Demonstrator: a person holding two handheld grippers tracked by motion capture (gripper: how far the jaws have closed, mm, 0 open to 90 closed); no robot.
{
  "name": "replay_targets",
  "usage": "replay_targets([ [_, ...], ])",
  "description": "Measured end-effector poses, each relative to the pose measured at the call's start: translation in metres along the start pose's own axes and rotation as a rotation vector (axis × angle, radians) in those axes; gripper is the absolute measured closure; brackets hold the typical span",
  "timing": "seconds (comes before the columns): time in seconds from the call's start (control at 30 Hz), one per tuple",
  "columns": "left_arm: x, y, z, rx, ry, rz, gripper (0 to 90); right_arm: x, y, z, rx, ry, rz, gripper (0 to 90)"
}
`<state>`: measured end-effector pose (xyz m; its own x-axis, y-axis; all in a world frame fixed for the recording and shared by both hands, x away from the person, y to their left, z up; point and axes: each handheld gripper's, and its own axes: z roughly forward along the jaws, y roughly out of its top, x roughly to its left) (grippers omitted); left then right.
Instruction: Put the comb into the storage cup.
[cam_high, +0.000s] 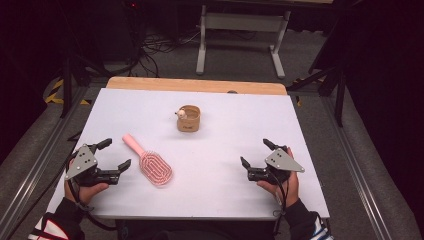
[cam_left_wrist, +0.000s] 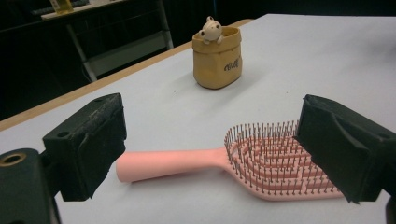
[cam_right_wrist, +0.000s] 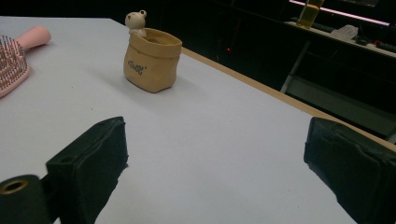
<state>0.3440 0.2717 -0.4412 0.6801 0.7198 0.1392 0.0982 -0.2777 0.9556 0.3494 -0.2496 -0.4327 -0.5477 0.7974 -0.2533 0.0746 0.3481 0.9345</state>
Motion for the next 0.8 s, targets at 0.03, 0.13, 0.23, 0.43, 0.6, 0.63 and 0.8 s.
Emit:
replay_targets([
  [0.03, 0.0003, -0.0001, 0.0001, 0.000, 0.000, -0.003, 9.9, -0.0016, -0.0006, 0.0004, 0.000, 0.000, 0.007, 6.9],
  [0.13, 0.0006, 0.0002, 0.0009, 0.006, 0.009, -0.021, 11.9, -0.0027, -0.0009, -0.0005, 0.000, -0.002, 0.012, 7.0],
  [0.23, 0.0005, -0.0001, 0.0019, 0.010, 0.017, -0.023, 12.5, -0.0036, -0.0006, -0.0025, -0.004, -0.014, 0.007, 7.4],
  [0.43, 0.0011, -0.0014, 0.0035, 0.031, 0.020, -0.010, 12.7, -0.0031, 0.0023, -0.0017, -0.022, -0.031, 0.005, 7.7],
  [0.6, 0.0010, -0.0027, 0.0022, 0.035, 0.018, -0.017, 12.8, -0.0009, 0.0024, -0.0010, -0.016, -0.022, -0.002, 7.7],
  [0.63, 0.0009, -0.0027, 0.0026, 0.039, 0.019, -0.010, 12.9, -0.0010, 0.0032, -0.0019, -0.023, -0.025, -0.004, 7.8],
  [0.8, 0.0007, -0.0027, 0.0030, 0.044, 0.019, -0.002, 13.4, -0.0025, 0.0048, -0.0033, -0.050, -0.054, 0.000, 8.6],
])
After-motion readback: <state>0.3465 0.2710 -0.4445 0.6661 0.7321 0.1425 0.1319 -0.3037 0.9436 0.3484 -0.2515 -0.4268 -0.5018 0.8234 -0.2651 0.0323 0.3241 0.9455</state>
